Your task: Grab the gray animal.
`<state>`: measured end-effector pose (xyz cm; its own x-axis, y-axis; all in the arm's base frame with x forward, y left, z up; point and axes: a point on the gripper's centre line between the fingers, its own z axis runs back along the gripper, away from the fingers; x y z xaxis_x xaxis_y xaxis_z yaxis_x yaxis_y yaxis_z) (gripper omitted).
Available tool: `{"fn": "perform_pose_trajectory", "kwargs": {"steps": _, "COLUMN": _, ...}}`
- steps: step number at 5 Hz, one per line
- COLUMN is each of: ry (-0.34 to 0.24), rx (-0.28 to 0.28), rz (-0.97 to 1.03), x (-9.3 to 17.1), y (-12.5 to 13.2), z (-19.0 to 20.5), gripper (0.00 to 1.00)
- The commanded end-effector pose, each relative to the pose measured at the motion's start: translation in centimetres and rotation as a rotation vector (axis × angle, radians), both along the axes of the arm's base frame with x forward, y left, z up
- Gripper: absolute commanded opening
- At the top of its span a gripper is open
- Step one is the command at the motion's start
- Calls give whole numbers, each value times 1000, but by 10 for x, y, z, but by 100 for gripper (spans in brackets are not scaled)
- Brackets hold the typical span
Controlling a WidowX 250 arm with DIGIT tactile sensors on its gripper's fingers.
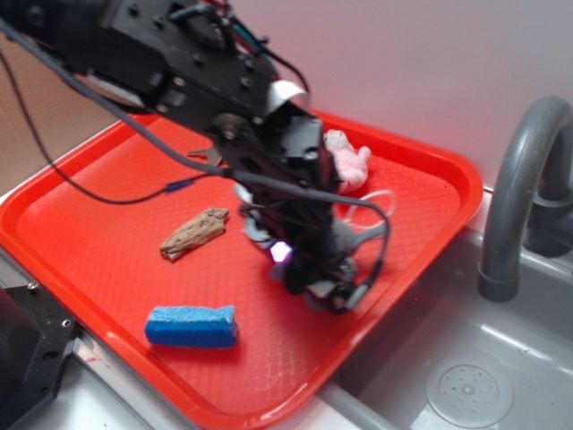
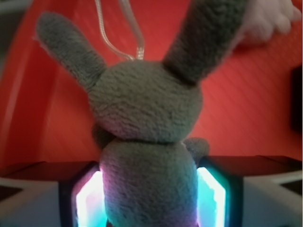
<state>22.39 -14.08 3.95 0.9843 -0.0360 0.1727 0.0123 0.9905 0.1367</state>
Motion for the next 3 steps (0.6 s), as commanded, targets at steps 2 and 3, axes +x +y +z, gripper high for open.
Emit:
{"fn": "perform_pose_trajectory", "kwargs": {"steps": 2, "ry": -4, "rx": -58, "rz": 126, "x": 7, "y": 53, "z": 157, "gripper": 0}}
{"fn": "perform_pose_trajectory", "kwargs": {"steps": 3, "ry": -5, "rx": -71, "rz": 146, "x": -3, "y": 69, "z": 207, "gripper": 0}}
